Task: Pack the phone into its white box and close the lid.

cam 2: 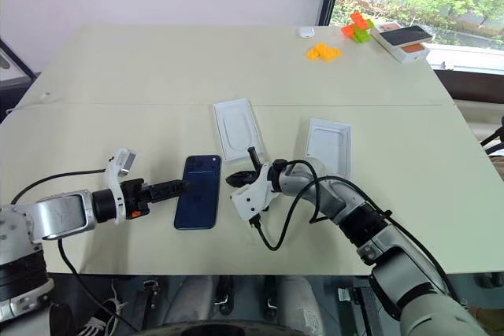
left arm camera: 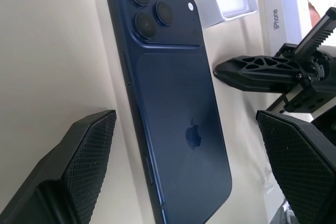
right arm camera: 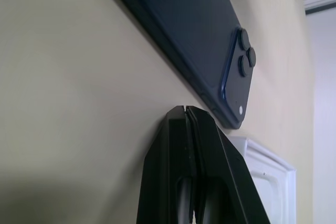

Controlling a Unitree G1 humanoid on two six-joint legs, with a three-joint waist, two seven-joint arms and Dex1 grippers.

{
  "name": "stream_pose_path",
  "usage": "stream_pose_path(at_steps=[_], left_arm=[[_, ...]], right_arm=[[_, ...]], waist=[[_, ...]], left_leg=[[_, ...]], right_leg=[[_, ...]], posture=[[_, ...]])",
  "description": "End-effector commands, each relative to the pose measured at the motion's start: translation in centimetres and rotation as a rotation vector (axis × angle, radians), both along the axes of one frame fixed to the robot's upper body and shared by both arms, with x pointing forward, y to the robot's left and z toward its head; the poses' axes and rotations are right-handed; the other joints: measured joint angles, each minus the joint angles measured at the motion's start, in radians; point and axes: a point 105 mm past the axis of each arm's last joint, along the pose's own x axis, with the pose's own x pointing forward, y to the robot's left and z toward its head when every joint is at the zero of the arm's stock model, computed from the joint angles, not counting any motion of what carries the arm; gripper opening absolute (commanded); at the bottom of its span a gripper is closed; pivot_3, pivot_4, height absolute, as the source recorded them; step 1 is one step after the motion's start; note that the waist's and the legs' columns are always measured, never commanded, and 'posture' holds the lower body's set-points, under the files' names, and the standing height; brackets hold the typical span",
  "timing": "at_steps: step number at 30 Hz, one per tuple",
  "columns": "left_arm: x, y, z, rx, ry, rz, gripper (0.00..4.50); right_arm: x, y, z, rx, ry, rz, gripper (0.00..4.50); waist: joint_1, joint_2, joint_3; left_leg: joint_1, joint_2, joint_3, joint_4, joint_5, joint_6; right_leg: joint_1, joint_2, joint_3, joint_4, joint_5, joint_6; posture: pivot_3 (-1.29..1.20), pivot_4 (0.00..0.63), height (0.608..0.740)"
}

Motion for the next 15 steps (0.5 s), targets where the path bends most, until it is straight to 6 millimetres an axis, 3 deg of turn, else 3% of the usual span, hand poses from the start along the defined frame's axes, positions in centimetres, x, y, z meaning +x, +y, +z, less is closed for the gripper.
stream_pose_path(at_steps=[1,8,15], left_arm=[[-0.3,-0.9,-0.6,-0.007,0.035,-0.029,4.5],[-0.2,-1.3,-0.4,-0.032,0.061,-0.026,4.5],[-0.2,-3.1,0.9,0.0,0.073,-0.059,4.5]], right_arm=[[-0.2,0.9,-0.8,-0.029,-0.009,0.029,0.06],[0.1,1.7,-1.3,-0.063,-0.032,0.046,0.06],[0.0,2.0,-1.6,-0.06,-0.022,0.056,0.06]], waist=[[-0.001,-0.001,-0.001],[-0.008,-0.005,-0.005],[-0.007,-0.006,-0.007]], left_leg=[[0.0,0.0,0.0,-0.001,0.0,0.0],[0.003,0.0,0.0,-0.004,0.001,-0.002],[0.005,0.0,0.0,-0.005,0.001,-0.003]], right_leg=[[0.0,0.0,0.0,0.0,0.0,0.0],[0.0,0.0,0.0,0.0,0.0,0.0],[0.002,0.0,0.0,-0.001,0.0,-0.001]], posture=[[0.0,0.15,0.737],[0.0,0.15,0.737],[0.0,0.15,0.737]])
